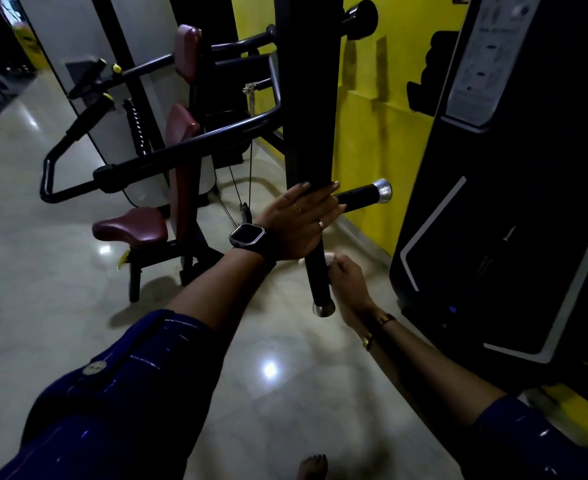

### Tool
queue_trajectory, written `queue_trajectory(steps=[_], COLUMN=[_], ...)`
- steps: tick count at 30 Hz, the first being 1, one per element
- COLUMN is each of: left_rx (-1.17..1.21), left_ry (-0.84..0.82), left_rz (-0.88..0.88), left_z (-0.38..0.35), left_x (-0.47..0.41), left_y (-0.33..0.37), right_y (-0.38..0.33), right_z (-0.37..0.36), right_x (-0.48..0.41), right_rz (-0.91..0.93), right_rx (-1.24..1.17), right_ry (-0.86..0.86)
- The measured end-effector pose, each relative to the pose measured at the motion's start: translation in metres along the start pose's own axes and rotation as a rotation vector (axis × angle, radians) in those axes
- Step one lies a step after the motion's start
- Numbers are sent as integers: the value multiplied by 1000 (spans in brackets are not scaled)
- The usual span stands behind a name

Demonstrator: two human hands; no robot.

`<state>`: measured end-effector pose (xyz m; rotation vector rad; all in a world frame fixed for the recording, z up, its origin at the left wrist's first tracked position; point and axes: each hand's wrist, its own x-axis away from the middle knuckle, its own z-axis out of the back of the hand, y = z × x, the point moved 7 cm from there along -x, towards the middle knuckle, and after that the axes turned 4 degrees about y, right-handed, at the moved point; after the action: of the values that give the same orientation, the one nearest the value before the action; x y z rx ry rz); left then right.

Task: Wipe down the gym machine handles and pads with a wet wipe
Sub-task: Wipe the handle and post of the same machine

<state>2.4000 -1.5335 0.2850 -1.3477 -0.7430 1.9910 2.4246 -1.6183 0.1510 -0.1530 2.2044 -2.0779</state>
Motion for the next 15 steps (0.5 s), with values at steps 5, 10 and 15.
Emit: queue_trajectory(steps=[5, 10, 15], left_rx=[15, 6, 14], left_ry=[-25, -3, 13], left_rz=[6, 15, 4], left_z=[-2, -2, 1], left_x=[0, 1, 3], left_y=[0, 0, 0], right_y=[-28, -54, -3], right_z=[-4, -7, 16], right_x=[-9, -11, 15], right_rz=[6, 106, 175], right_rx=[-23, -119, 372], right_ry=[-6, 43, 177])
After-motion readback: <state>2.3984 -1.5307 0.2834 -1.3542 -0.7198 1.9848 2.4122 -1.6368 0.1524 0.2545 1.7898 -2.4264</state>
